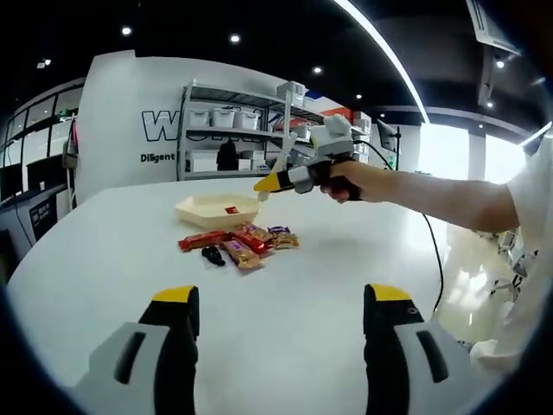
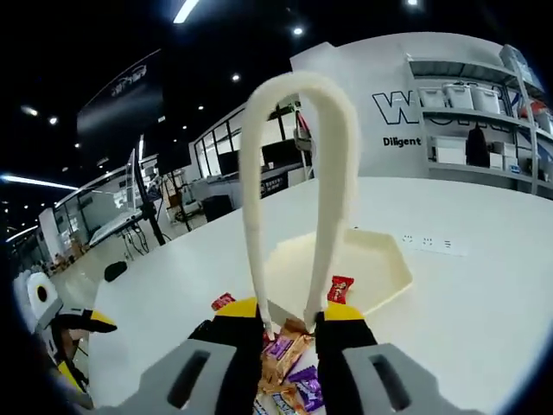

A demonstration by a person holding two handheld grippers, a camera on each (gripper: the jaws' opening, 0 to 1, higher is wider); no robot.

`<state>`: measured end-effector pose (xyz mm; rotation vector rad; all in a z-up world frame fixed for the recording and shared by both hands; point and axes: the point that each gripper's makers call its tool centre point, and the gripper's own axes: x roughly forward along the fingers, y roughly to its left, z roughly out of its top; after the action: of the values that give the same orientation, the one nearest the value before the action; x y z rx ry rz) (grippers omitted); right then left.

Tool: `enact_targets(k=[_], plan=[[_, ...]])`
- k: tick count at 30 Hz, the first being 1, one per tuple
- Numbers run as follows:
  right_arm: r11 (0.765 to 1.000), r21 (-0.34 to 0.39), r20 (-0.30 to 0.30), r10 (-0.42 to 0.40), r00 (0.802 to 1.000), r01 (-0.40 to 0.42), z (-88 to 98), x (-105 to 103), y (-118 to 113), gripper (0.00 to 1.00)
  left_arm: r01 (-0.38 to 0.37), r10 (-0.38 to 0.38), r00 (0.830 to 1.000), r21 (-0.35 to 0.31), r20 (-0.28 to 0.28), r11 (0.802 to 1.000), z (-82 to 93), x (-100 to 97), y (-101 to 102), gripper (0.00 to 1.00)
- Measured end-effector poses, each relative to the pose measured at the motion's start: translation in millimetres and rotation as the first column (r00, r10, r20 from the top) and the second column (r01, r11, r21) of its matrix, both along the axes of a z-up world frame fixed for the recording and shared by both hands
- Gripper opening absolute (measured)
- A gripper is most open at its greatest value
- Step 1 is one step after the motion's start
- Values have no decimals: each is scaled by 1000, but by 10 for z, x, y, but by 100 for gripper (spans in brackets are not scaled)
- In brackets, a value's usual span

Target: Place the target food into the container with the food tongs after gripping and lifting it, then release it inside without dropping or visibly crushing the food.

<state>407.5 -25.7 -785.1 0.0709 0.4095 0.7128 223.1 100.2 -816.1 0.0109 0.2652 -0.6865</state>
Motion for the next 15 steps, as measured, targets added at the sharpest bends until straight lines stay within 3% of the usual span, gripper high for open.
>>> enact_targets(k=[6, 15], plan=[[1000, 1, 13, 24, 1000, -24, 21, -240, -40, 17, 11, -12, 1000, 8, 3, 1000, -20, -35, -46, 76], [994, -85, 31, 65, 997, -62, -64, -479, -42, 17, 14, -14, 1000, 2, -5, 1000, -76, -79, -83, 76]])
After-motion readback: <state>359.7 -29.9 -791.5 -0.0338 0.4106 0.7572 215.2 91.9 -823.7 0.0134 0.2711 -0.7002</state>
